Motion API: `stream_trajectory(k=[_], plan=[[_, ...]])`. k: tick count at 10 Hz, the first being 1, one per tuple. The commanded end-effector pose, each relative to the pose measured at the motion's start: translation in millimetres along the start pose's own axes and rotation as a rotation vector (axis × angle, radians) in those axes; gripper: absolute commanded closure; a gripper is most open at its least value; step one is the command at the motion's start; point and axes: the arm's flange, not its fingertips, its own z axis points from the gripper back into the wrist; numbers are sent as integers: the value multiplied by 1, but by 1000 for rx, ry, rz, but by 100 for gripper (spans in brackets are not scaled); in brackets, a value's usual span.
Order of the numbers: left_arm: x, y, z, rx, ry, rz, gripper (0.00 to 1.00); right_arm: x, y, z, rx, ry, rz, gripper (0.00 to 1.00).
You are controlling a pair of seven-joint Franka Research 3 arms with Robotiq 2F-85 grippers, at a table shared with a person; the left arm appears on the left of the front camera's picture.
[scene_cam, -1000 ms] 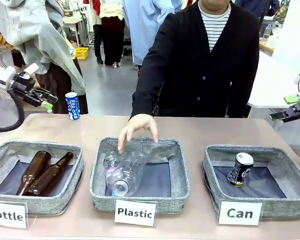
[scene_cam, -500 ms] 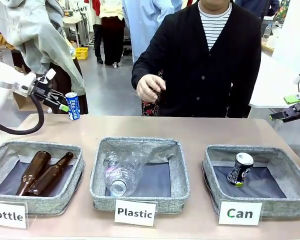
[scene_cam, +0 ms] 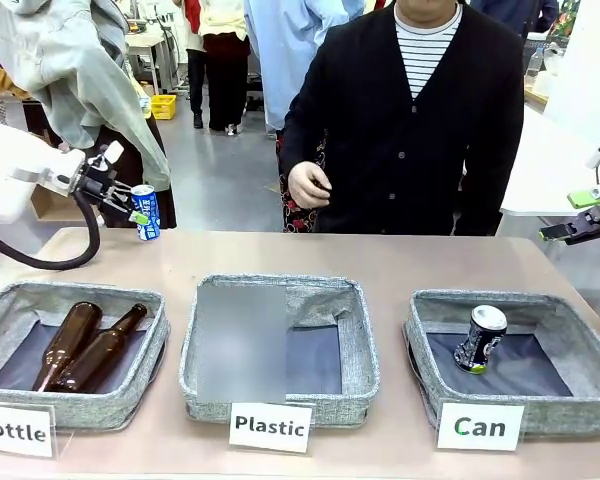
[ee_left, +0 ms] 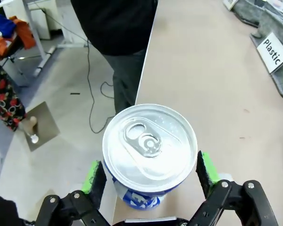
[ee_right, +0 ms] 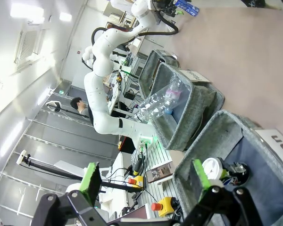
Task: Sort the can waste into the basket.
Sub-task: Pick up the can waste from the table and place it in the right Fabric basket.
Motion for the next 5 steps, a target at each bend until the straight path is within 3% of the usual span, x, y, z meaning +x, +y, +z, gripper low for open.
stream_trajectory(k=[1,3,4,5], plan=[[5,14,2,-1,6,4,29,1,2,2,-1,11,13,0],[6,13,2,-4,-2,-11,89,1,2,2,-1,11,13,0],[7,13,2,-7,-3,-14,100,1,2,2,-1,11,13,0],[7,13,1,-19,-5,-17,100,1,2,2,-1,11,13,0]])
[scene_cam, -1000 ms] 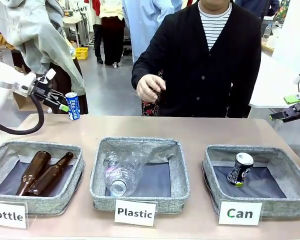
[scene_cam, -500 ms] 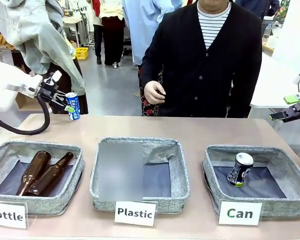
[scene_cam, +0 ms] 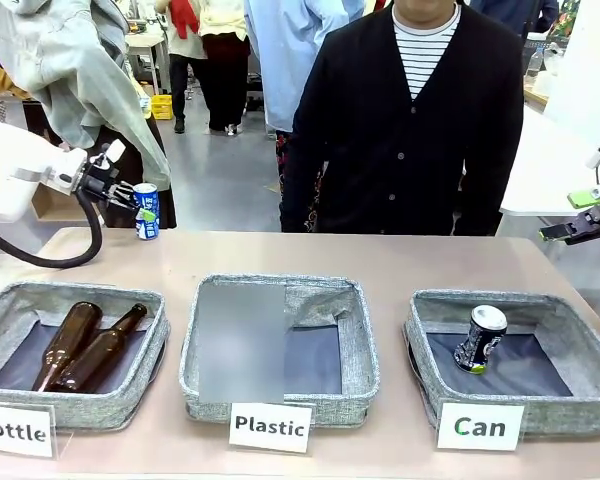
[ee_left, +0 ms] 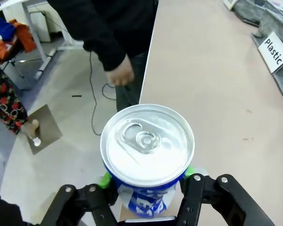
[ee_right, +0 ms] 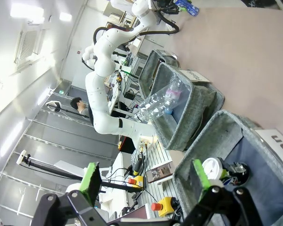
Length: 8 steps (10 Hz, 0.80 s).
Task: Sort the can waste into the basket.
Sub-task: Pick up the can waste from the table and place it in the right Fabric basket.
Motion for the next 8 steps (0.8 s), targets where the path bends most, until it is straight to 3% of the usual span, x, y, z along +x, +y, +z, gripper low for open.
stream_trajectory(k=[1,4,6,8], plan=[[5,6,5,-42,1,-12,100,1,2,2,-1,11,13,0],[47,-57,51,-26,7,-107,100,1,2,2,-1,11,13,0],[93,-142,87,-86,63,-146,100,1,2,2,-1,11,13,0],[115,-226,102,-213,157,-178,100,1,2,2,-1,11,13,0]])
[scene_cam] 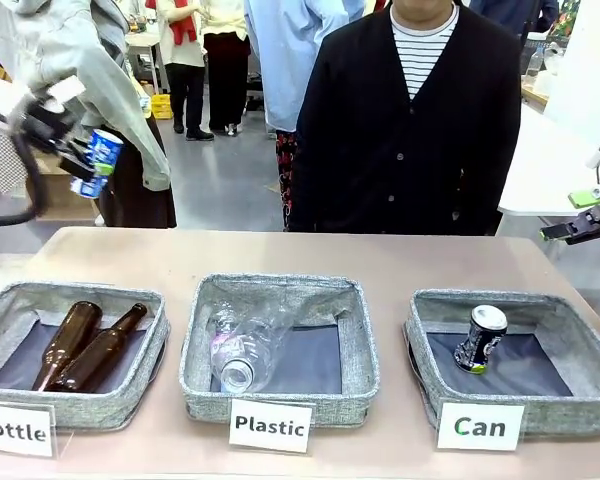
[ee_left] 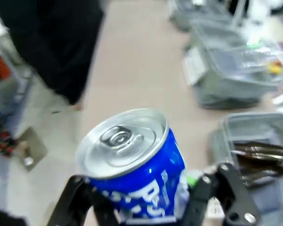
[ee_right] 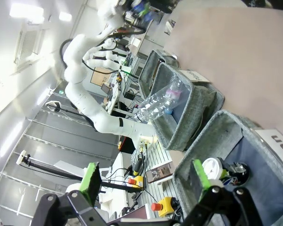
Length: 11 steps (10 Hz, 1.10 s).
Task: Sort the can waste into the basket.
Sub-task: Pick up the can waste from the table and place it in the right Fabric basket.
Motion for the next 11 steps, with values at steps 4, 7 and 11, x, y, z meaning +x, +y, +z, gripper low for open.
stream_trajectory(k=[4,7,11], plan=[[-2,-153,-57,-100,160,-72,100,1,2,2,0,11,13,0],[7,-151,-43,-132,139,-46,100,1,2,2,0,11,13,0],[60,-120,-106,-95,-8,12,97,-7,30,-1,-199,97,-144,0]])
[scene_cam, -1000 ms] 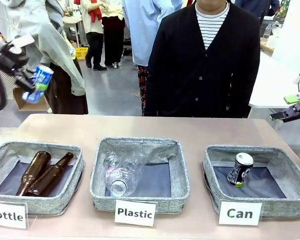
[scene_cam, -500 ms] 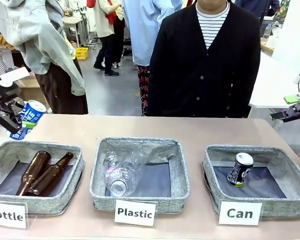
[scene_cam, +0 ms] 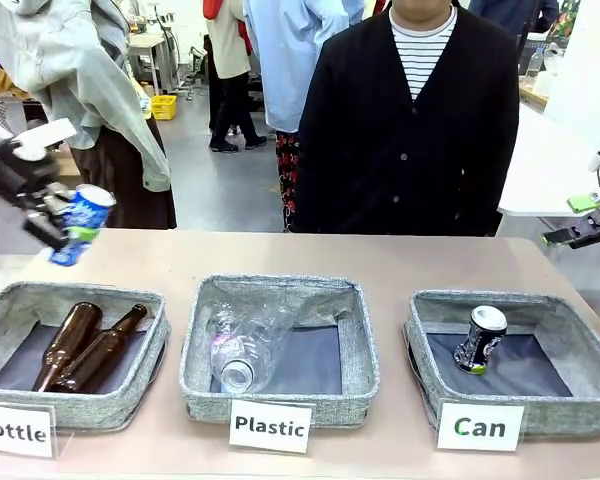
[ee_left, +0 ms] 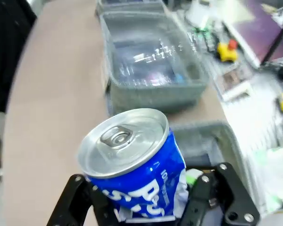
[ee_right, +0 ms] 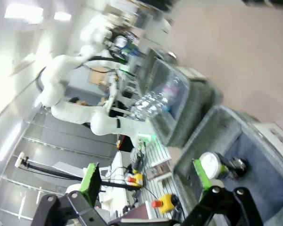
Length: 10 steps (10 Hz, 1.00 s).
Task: Sort the can waste into the basket.
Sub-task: Pick up the can waste from the table and place it in the right Fabric basket.
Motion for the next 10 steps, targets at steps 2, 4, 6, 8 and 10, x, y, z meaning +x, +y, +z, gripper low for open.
stream_trajectory(k=[2,4,6,8,10], plan=[[172,52,-78,96,-122,-43,97,-34,65,-16,-403,145,-209,0],[271,56,-135,-85,46,-119,97,-73,60,1,-564,38,-347,0],[361,74,-196,-85,173,-5,97,-114,41,42,-596,-187,-553,0],[411,96,-285,-122,265,29,97,-150,27,69,-511,-293,-577,0],[441,124,-377,-92,385,66,97,-148,29,66,-570,-215,-568,0]])
